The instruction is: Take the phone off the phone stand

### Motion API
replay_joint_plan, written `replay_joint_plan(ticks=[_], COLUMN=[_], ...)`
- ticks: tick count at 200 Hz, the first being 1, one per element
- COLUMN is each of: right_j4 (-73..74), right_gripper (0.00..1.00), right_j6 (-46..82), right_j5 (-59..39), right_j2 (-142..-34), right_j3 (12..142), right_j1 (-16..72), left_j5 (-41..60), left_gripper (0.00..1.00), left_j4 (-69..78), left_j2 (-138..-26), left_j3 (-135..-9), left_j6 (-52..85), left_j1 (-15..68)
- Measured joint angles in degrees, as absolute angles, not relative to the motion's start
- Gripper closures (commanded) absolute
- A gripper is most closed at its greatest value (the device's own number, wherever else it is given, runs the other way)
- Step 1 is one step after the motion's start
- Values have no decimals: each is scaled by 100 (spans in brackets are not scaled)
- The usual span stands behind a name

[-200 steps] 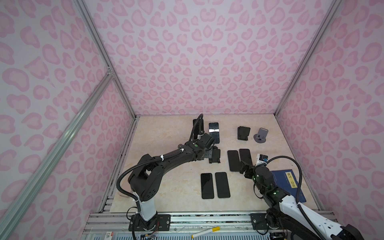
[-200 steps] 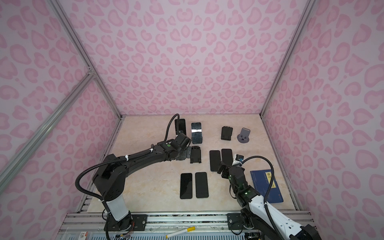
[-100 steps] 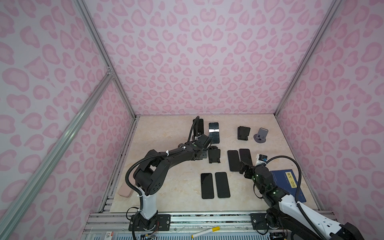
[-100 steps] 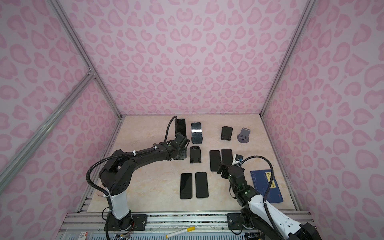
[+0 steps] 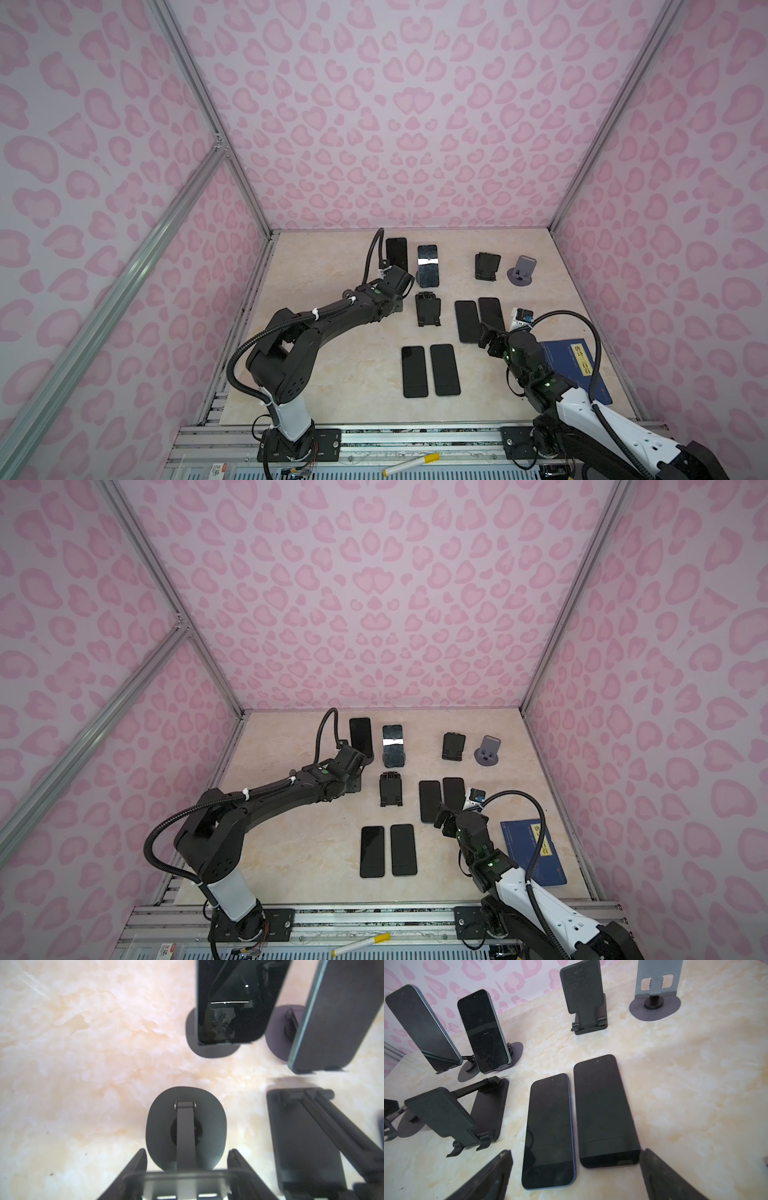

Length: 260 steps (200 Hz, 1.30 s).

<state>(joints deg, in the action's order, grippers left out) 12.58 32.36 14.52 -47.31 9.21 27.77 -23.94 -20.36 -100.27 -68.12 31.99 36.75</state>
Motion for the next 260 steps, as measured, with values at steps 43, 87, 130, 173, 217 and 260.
replay_joint_plan(ticks=[43,87,130,173,217,260], right_j4=[1262,1269,1275,1297,1295,1293], right_gripper=[3,3,3,3,3,3], right_j6=[3236,3234,3210,3188,3190,3190], right_j5=[1452,1455,1450,1363,1323,1321], right_j2=[-4766,-4759,-4735,-4816,-4814,-4733], right_j3=[926,932,932,987,1009,1009], right_j1=[2777,2777,2777,2775,2777,2777], left_j5=[-2383,-2112,-1962,-1693,-1693,-1732], left_gripper=[41,40,39,26,13,2], left_j4=[-1933,-1776,-1662,-1404,-1667,-2080], left_j2=[-10075,-10724,-11109,-11229,-11017,-9684], left_j3=[-6869,-7522,-7568,-7485,-7489,-7524], left_j6=[2856,2423,2379,2351,2405,2740], left_j1=[2773,2327,2016,1994,1984,2198])
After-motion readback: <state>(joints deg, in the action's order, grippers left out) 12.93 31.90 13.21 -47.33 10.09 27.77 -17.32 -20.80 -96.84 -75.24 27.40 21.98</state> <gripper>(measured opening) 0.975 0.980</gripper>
